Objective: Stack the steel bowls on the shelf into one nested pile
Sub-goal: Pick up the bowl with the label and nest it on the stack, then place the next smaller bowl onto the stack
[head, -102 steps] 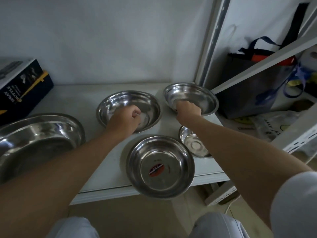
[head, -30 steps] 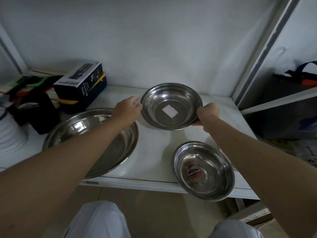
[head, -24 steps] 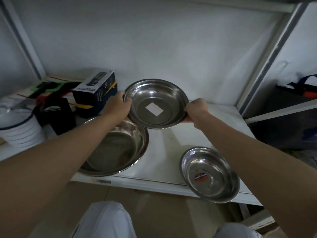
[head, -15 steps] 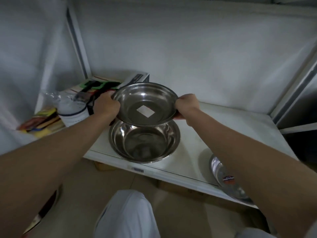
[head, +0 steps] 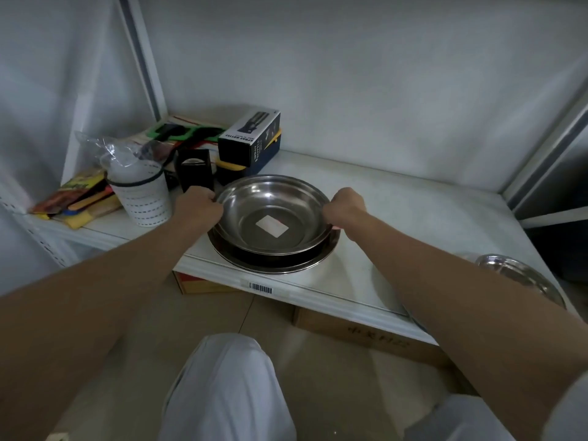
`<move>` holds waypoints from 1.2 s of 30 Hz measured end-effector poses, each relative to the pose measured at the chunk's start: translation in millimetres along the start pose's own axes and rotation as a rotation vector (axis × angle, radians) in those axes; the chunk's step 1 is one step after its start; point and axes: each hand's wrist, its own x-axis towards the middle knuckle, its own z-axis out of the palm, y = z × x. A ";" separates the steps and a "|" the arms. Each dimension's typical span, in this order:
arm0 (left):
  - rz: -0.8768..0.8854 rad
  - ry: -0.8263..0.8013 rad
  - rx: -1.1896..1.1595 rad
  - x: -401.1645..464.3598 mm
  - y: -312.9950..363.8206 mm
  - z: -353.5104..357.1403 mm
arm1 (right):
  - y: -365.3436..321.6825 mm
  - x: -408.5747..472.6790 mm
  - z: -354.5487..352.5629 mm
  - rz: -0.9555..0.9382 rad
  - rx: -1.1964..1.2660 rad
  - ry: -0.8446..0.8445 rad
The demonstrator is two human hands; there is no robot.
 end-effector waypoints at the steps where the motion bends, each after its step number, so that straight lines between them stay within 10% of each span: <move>1: 0.006 -0.003 0.011 1.2 -1.6 1.3 | 1.9 0.8 2.4 0.005 -0.026 0.007; 21: 0.274 0.090 0.428 2.0 21.2 43.8 | 39.1 -2.9 -18.8 -0.099 -0.365 0.098; 36: 0.556 -0.175 0.136 -66.1 137.9 124.0 | 97.2 -7.3 -92.7 -0.024 -0.240 0.152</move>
